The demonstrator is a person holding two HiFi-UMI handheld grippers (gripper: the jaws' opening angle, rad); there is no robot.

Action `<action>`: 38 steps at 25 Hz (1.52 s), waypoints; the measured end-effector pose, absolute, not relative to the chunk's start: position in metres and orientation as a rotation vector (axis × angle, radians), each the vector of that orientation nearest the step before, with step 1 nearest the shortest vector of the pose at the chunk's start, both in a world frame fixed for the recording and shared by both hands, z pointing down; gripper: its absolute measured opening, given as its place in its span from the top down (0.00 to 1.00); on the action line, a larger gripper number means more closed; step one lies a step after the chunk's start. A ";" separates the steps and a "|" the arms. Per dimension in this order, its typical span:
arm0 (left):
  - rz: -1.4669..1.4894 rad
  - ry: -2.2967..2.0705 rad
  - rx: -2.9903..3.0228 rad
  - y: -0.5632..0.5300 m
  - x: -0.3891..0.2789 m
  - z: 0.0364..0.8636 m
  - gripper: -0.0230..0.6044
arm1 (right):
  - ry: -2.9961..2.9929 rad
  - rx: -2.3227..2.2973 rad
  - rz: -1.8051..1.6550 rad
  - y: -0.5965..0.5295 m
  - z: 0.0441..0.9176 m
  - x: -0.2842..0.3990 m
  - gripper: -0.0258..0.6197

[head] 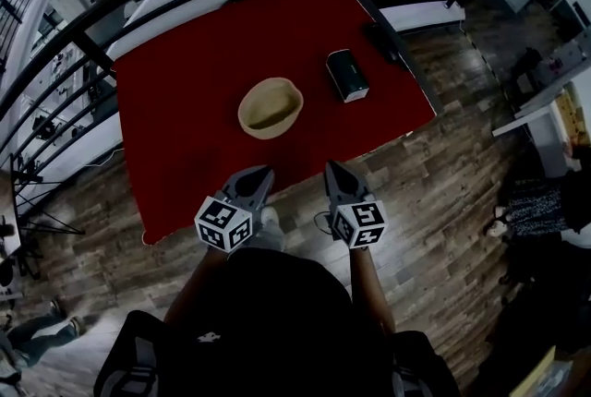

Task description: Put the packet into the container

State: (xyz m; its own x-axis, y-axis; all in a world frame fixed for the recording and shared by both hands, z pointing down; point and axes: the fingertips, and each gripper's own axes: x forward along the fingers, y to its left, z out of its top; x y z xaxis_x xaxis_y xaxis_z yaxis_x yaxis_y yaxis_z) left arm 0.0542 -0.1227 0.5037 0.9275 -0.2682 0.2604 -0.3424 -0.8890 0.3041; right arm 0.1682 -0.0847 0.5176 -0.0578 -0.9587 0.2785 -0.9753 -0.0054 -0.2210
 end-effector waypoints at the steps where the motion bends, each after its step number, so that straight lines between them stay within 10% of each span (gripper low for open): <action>1: 0.303 -0.445 2.737 -0.131 0.054 0.504 0.95 | -2.182 2.121 0.557 -0.093 0.517 0.167 0.93; 38: 0.282 -0.466 2.697 -0.272 0.121 0.523 0.95 | -2.021 2.021 0.636 -0.236 0.550 0.266 0.92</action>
